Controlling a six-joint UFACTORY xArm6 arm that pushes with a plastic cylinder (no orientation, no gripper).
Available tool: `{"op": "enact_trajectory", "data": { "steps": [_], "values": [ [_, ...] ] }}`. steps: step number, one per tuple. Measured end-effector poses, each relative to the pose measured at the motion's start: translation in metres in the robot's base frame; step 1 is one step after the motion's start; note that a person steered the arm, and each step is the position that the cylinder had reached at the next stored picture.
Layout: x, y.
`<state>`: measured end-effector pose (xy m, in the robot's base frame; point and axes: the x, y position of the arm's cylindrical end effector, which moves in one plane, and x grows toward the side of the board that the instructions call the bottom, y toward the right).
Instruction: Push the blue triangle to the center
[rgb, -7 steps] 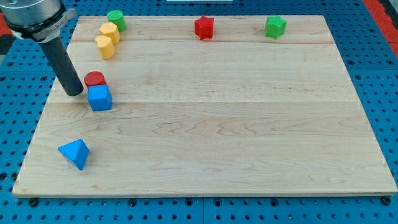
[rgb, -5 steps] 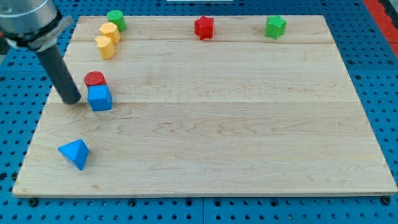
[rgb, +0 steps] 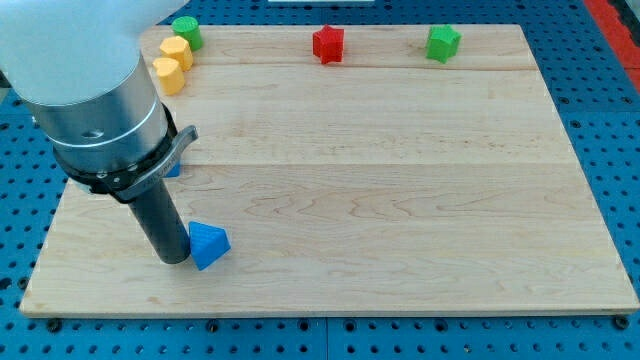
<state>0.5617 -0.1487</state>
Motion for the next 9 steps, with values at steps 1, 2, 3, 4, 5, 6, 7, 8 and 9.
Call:
{"op": "enact_trajectory", "data": {
  "steps": [1,2,3,4,5,6,7,8,9],
  "values": [
    [0.005,0.000],
    [0.007,0.000],
    [0.007,0.000],
    [0.009,-0.003],
    [0.009,-0.008],
    [0.009,-0.011],
    [0.008,-0.031],
    [0.008,-0.035],
    [0.010,-0.035]
  ]
}}
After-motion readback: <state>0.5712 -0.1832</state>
